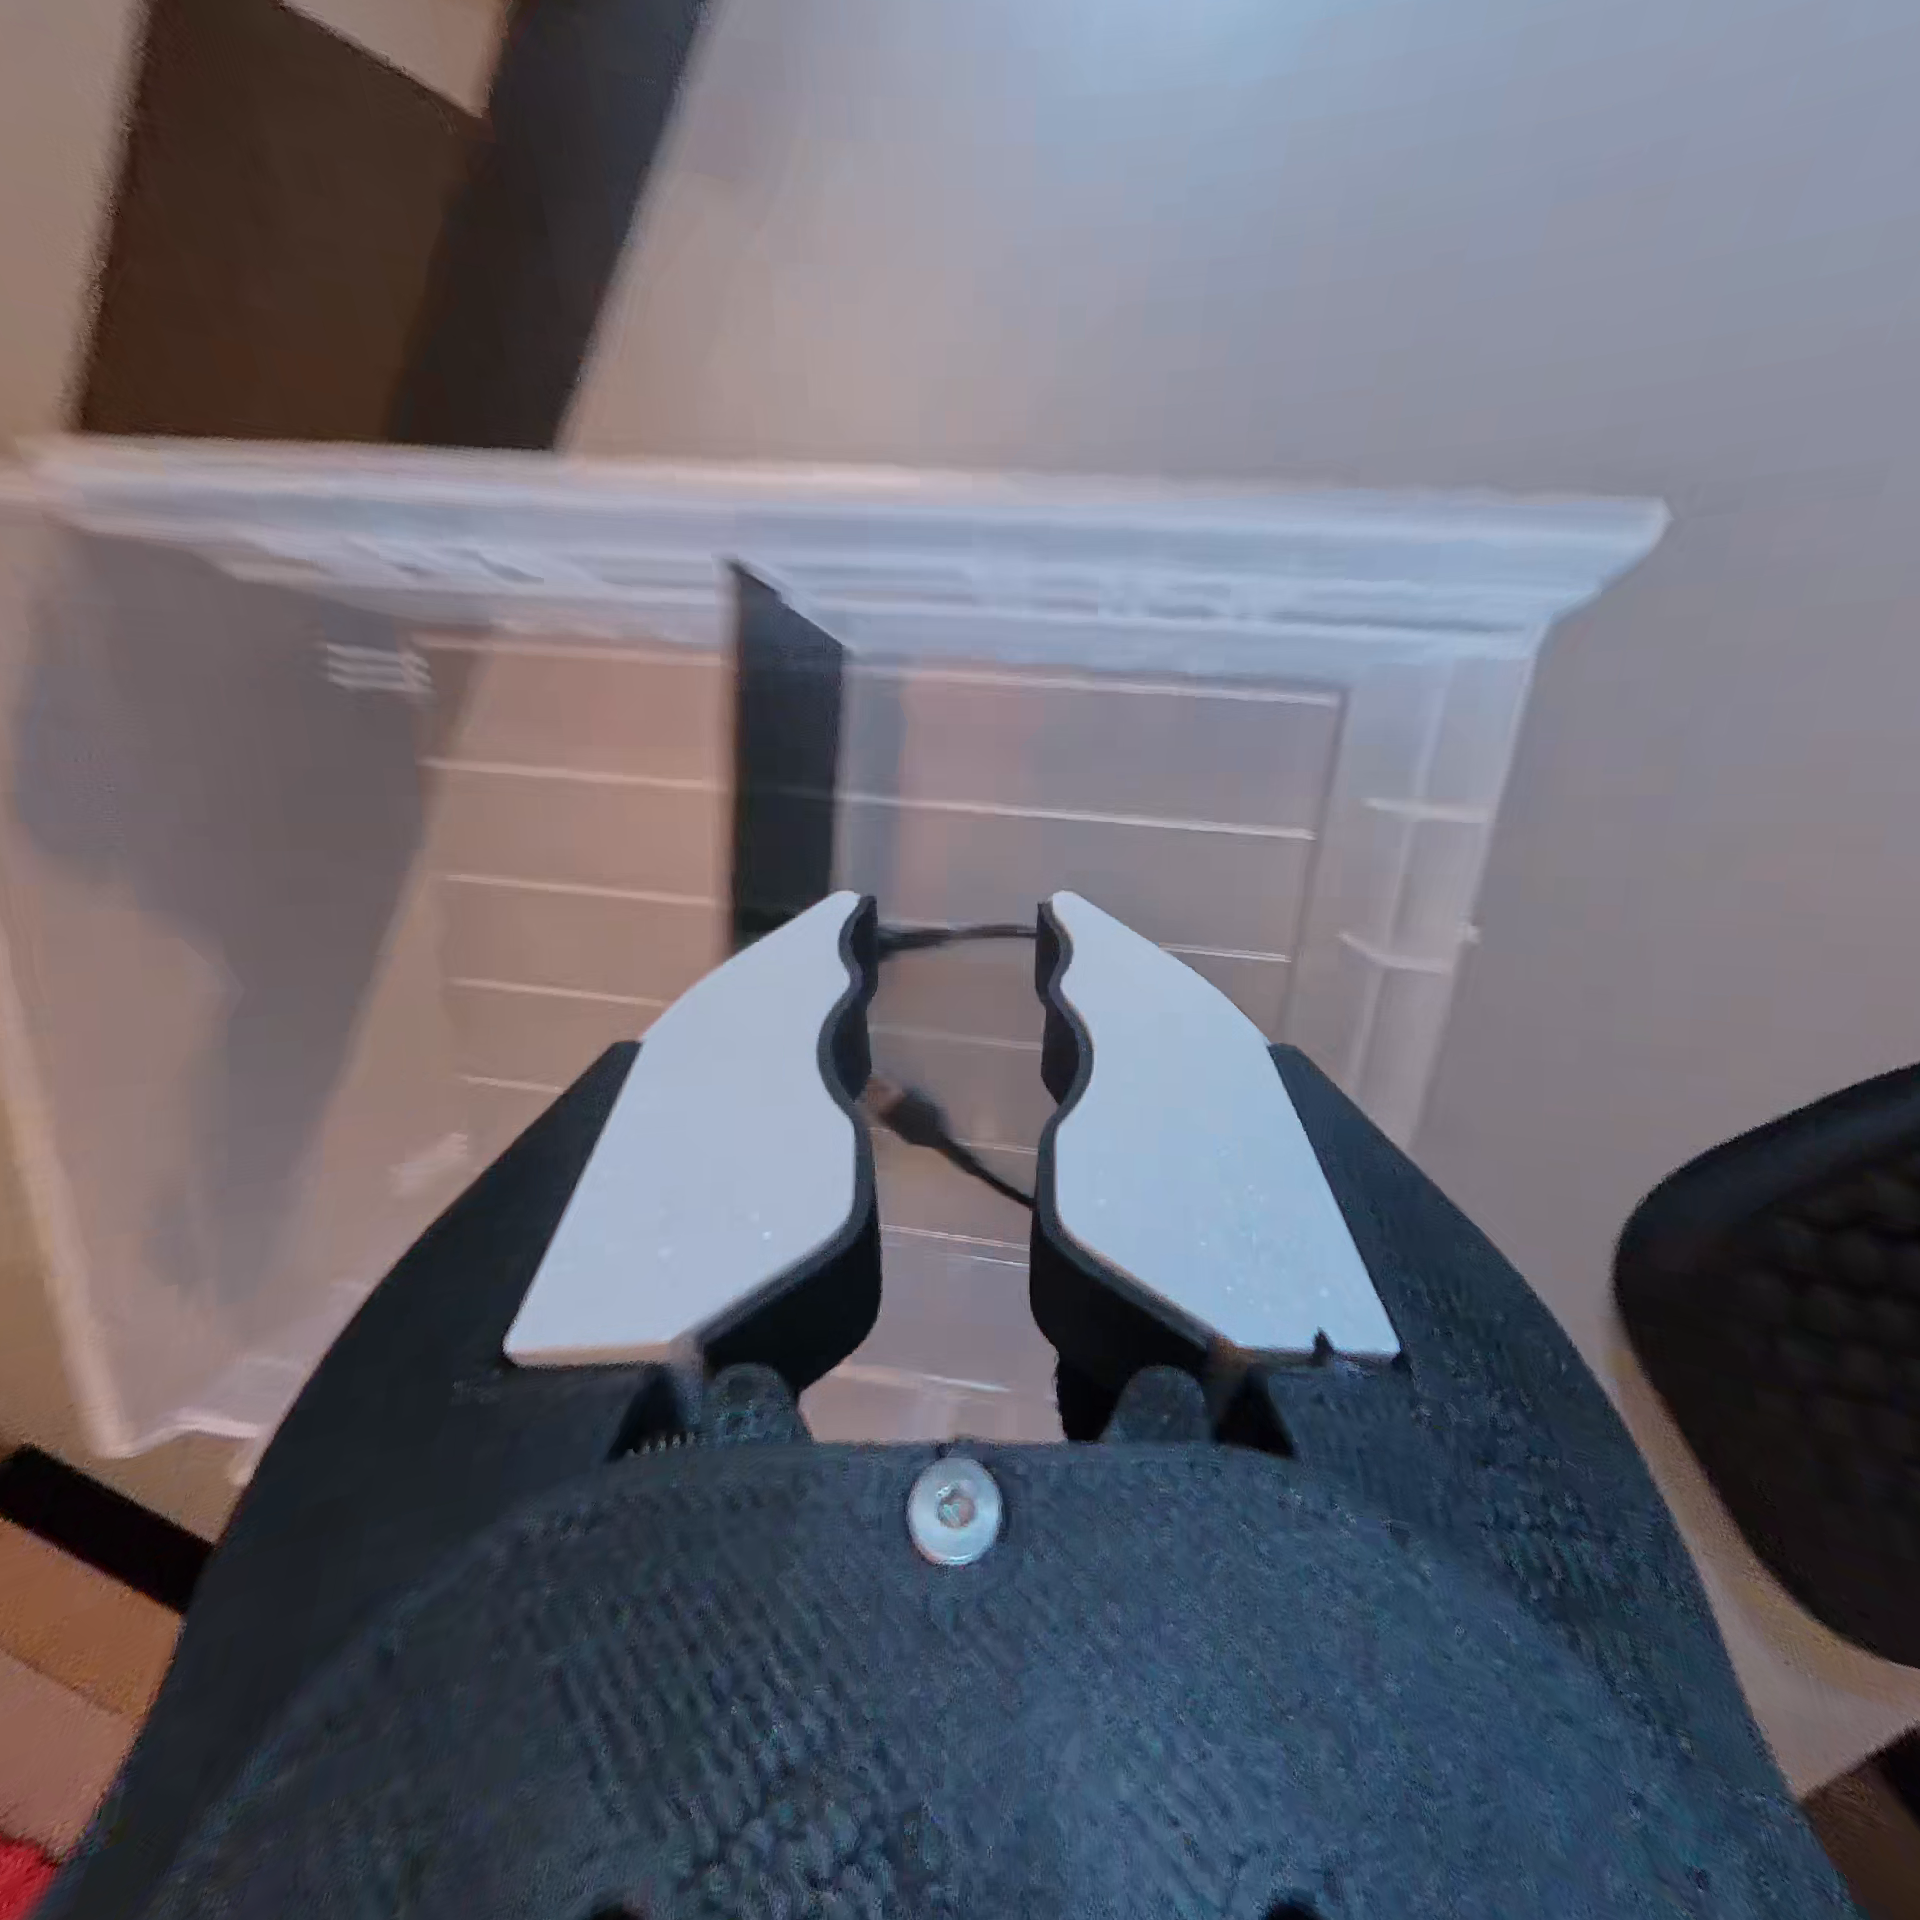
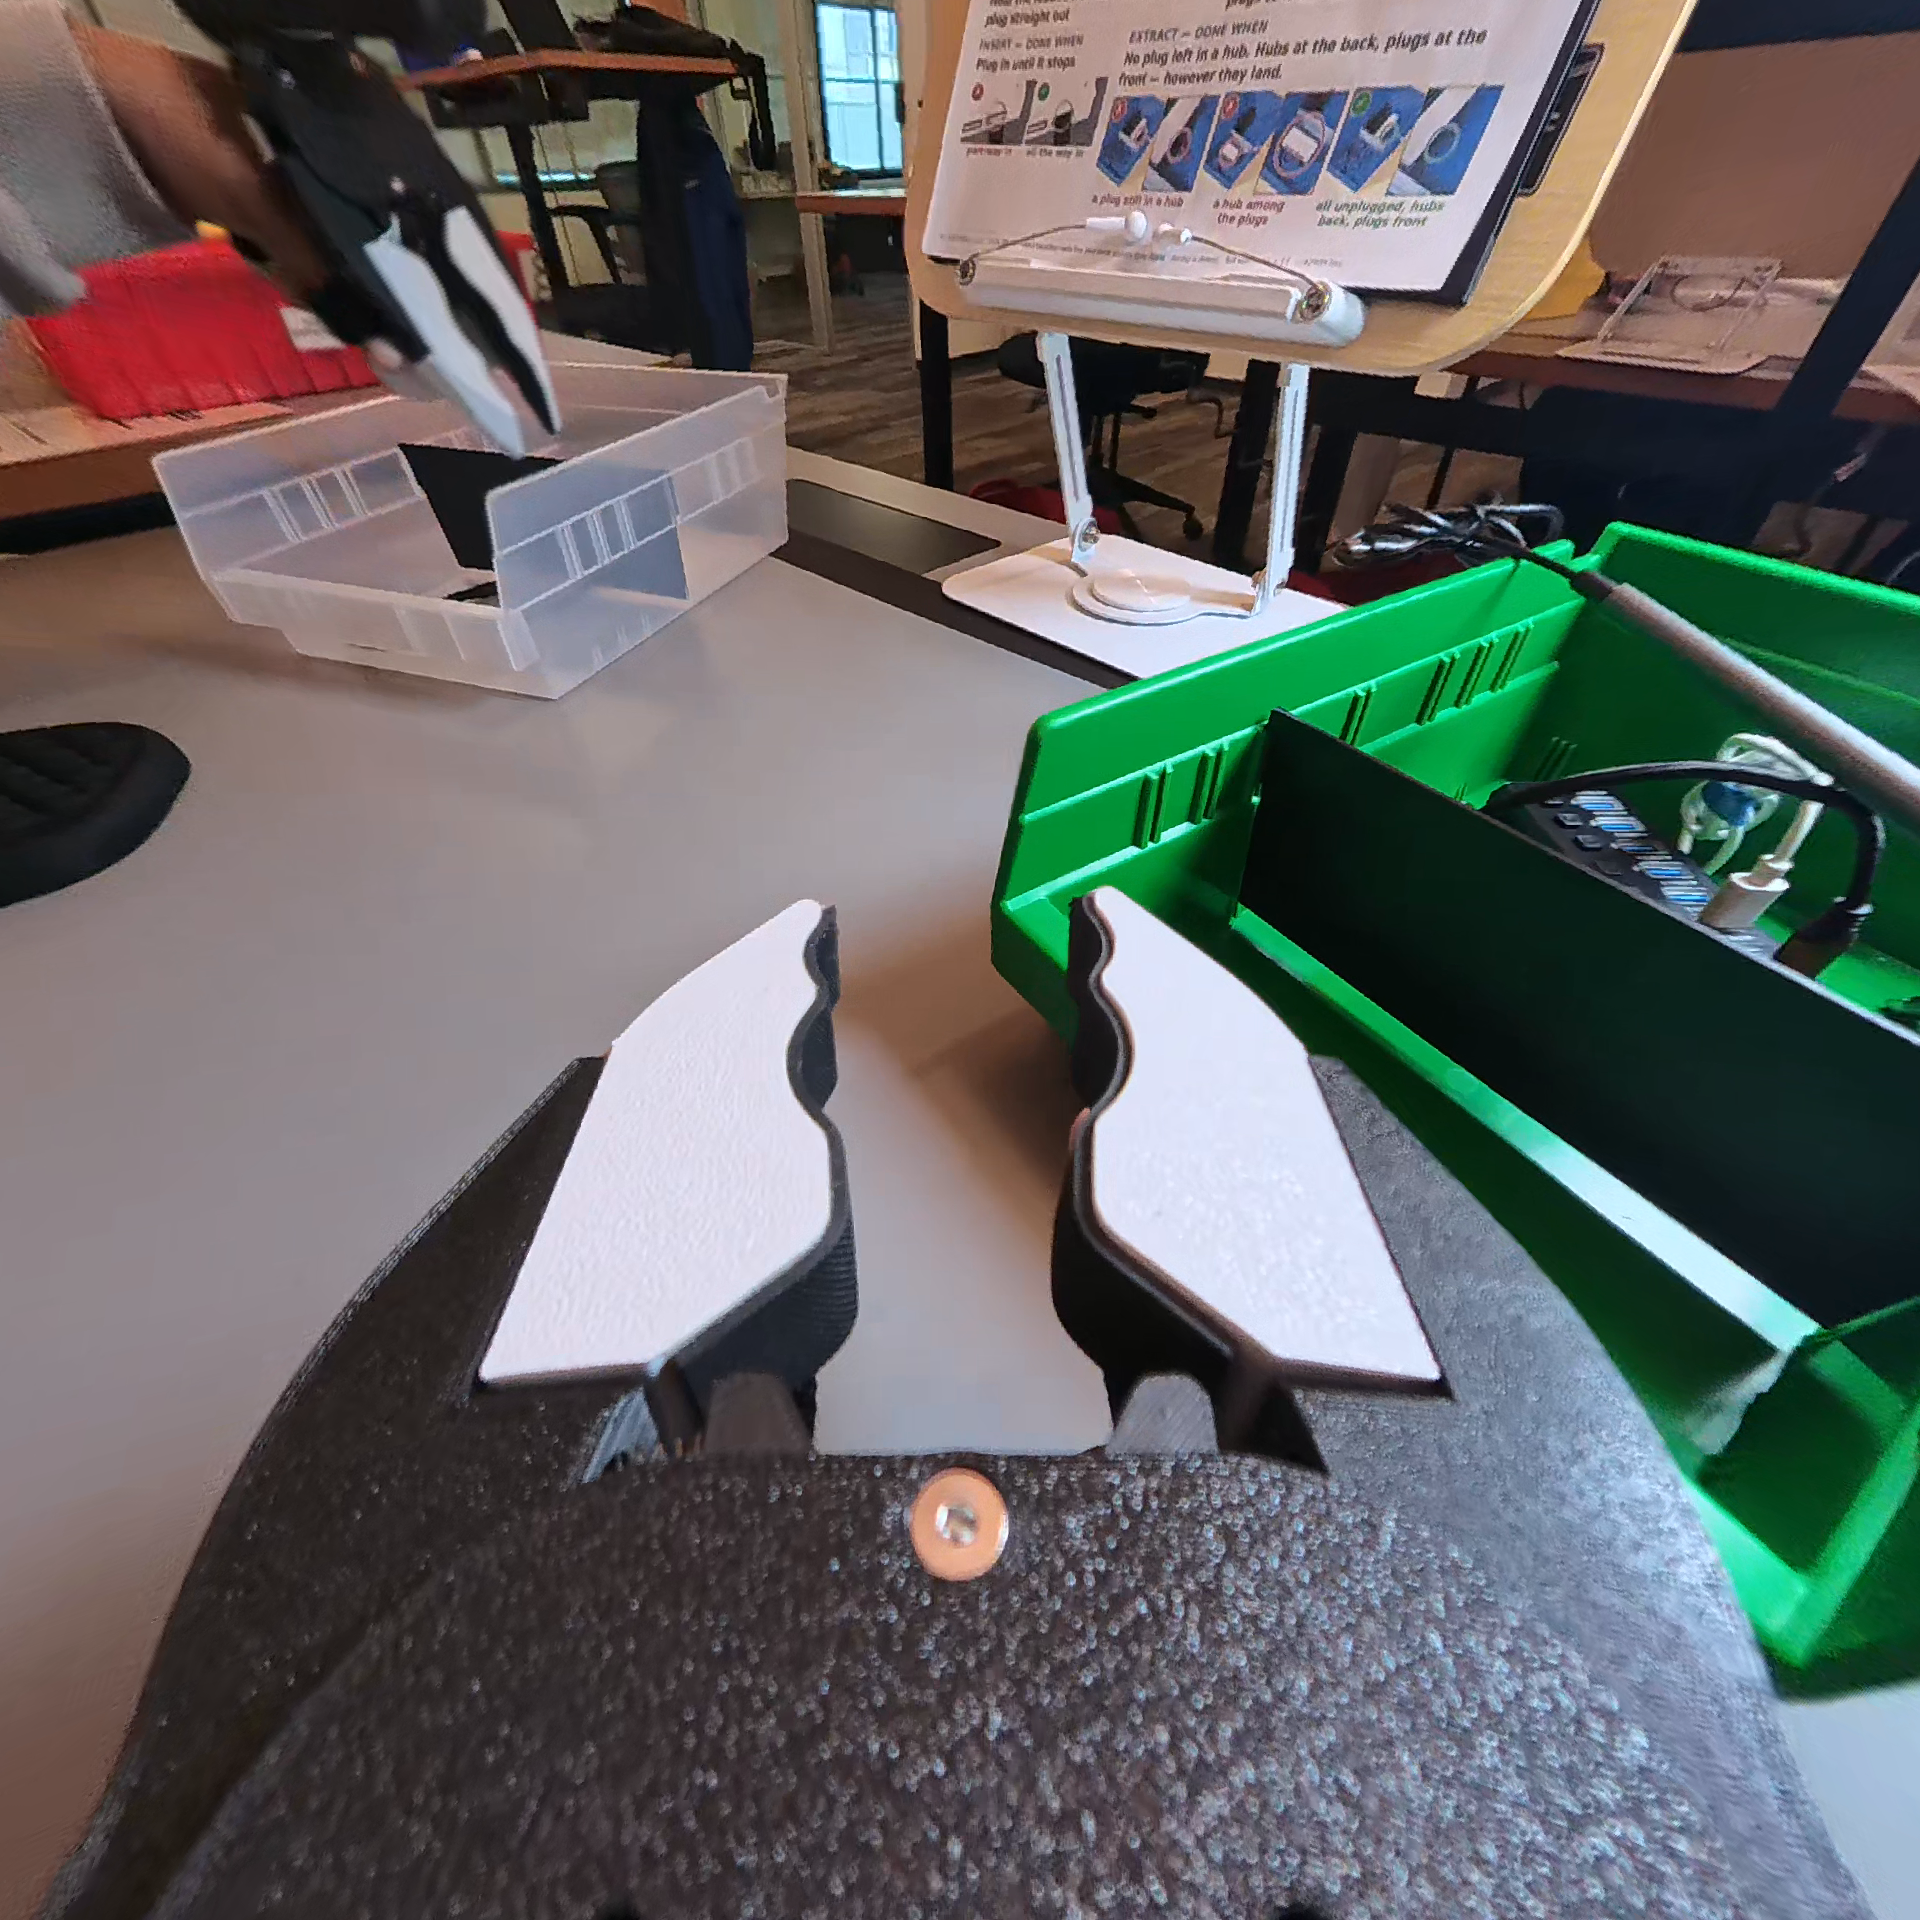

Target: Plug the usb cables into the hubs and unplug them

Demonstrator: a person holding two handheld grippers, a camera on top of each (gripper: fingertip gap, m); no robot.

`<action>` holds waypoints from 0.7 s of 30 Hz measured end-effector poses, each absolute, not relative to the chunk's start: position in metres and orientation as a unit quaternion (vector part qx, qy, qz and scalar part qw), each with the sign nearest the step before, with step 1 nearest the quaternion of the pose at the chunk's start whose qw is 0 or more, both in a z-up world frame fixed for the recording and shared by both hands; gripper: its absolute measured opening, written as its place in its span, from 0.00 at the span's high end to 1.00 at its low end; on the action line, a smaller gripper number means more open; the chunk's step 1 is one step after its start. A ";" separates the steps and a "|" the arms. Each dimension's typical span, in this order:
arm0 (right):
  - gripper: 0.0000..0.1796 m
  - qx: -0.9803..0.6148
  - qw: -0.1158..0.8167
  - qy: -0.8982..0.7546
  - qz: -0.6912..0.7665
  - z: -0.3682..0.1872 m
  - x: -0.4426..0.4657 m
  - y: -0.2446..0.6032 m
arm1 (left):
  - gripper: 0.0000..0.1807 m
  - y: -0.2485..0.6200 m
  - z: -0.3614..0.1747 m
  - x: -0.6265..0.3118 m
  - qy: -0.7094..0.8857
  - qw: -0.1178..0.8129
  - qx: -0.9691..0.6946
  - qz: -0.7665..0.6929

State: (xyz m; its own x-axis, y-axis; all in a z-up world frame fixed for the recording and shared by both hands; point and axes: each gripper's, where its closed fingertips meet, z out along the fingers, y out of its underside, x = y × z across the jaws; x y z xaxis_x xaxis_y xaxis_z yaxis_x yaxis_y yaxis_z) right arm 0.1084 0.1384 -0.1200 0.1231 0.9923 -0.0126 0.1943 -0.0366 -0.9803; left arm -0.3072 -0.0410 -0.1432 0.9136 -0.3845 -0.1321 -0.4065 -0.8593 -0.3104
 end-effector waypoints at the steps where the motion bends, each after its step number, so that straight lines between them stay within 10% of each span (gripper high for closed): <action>1: 0.76 -0.579 0.480 -0.512 0.415 -0.118 0.110 0.139 | 0.83 -0.051 -0.156 -0.298 0.195 0.155 -0.968 0.030; 15: 0.73 -0.613 0.419 -0.668 -0.055 -0.117 0.115 0.355 | 0.75 -0.077 -0.229 -0.275 0.069 0.115 -0.991 0.000; 21: 0.94 -0.539 0.415 -0.724 -0.114 -0.118 0.093 0.361 | 0.78 -0.079 -0.229 -0.276 0.039 0.136 -0.990 -0.011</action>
State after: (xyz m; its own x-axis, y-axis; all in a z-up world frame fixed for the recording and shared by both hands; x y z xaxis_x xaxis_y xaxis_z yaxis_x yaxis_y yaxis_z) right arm 0.0931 0.3609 -0.1176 -0.0752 0.6856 0.7241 0.8752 0.3933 -0.2815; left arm -0.2760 -0.0794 -0.2291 0.9967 -0.0801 0.0109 -0.0741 -0.9597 -0.2711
